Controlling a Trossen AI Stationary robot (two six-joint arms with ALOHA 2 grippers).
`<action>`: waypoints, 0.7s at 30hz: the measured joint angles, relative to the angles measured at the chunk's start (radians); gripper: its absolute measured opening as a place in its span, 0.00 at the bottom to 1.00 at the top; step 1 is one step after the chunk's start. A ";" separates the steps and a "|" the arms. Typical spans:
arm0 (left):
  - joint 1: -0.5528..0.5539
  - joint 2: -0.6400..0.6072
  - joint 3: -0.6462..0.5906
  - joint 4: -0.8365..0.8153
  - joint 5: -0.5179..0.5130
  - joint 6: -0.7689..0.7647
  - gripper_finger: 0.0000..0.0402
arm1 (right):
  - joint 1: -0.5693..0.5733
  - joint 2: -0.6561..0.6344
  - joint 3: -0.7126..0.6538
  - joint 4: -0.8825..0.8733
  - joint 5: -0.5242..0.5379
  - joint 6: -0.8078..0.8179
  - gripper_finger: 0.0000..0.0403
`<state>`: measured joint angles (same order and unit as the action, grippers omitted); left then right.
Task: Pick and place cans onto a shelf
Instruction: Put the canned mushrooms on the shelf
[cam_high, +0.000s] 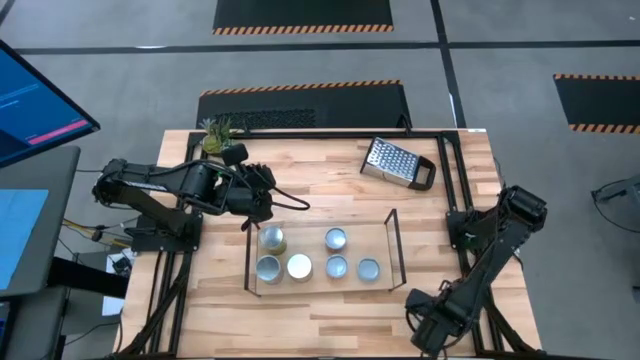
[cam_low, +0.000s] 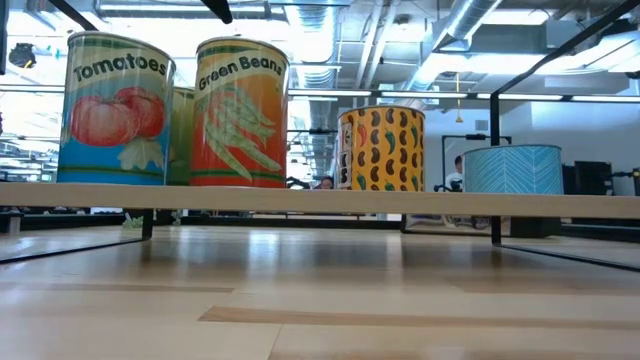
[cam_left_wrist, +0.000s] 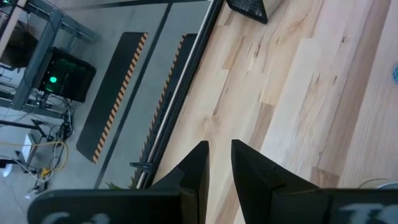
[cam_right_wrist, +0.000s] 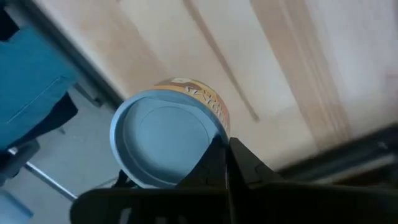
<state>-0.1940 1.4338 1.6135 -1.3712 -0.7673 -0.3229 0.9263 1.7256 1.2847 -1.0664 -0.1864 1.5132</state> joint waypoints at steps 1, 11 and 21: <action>0.000 0.000 0.000 0.000 0.000 0.000 0.14 | 0.005 0.000 0.036 -0.031 0.001 -0.001 0.01; 0.000 0.000 0.000 -0.001 0.000 0.023 0.14 | -0.042 -0.003 0.438 -0.386 0.341 -0.265 0.01; 0.000 0.000 0.000 -0.001 0.000 0.067 0.14 | -0.252 -0.003 0.569 -0.448 0.737 -0.902 0.01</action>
<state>-0.1938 1.4338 1.6135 -1.3724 -0.7672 -0.2558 0.6747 1.7229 1.8542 -1.5142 0.5511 0.6113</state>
